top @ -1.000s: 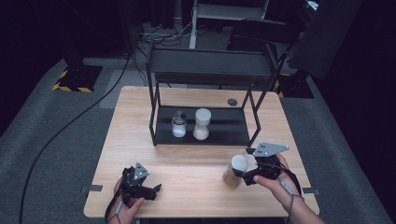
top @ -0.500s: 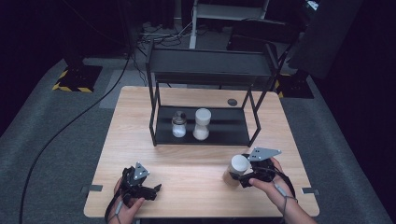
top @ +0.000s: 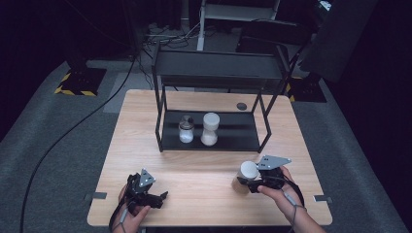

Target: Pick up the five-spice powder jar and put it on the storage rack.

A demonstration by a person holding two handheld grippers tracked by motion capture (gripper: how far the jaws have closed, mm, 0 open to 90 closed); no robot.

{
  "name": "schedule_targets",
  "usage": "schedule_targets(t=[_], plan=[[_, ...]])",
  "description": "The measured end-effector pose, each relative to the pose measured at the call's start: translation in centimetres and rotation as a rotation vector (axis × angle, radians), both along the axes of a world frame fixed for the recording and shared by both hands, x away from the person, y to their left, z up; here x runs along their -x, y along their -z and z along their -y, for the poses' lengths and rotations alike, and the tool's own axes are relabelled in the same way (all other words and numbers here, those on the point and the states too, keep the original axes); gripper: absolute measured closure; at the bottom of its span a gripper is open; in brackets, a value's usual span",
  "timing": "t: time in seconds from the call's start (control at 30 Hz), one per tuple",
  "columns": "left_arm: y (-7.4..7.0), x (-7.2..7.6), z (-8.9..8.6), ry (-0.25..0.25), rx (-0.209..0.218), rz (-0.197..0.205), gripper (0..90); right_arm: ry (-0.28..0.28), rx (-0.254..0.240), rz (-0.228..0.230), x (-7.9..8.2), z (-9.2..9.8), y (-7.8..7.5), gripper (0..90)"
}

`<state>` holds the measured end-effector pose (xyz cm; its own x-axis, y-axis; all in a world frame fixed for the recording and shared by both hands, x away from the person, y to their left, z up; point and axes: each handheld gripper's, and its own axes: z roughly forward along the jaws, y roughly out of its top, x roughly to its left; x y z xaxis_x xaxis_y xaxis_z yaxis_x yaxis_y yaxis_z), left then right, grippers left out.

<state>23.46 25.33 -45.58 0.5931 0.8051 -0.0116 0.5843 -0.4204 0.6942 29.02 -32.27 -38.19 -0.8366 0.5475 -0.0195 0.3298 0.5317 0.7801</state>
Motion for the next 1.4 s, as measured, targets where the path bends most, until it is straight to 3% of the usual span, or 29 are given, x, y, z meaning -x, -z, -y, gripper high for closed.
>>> schedule_targets(t=[0.37, 0.83, 1.4], plan=[[0.0, 0.0, 0.0, -0.001, 0.000, 0.000, 0.1, -0.001, 0.006, 0.002, -0.1, -0.2, -0.4, 34.0], [0.0, 0.0, 0.1, -0.004, 0.002, -0.001, 0.1, -0.003, 0.012, 0.032, -0.6, 0.1, -3.0, 34.0], [0.0, 0.0, 0.3, -0.015, 0.001, -0.002, 0.0, -0.019, 0.003, 0.071, -2.8, 0.0, -6.0, 34.0]])
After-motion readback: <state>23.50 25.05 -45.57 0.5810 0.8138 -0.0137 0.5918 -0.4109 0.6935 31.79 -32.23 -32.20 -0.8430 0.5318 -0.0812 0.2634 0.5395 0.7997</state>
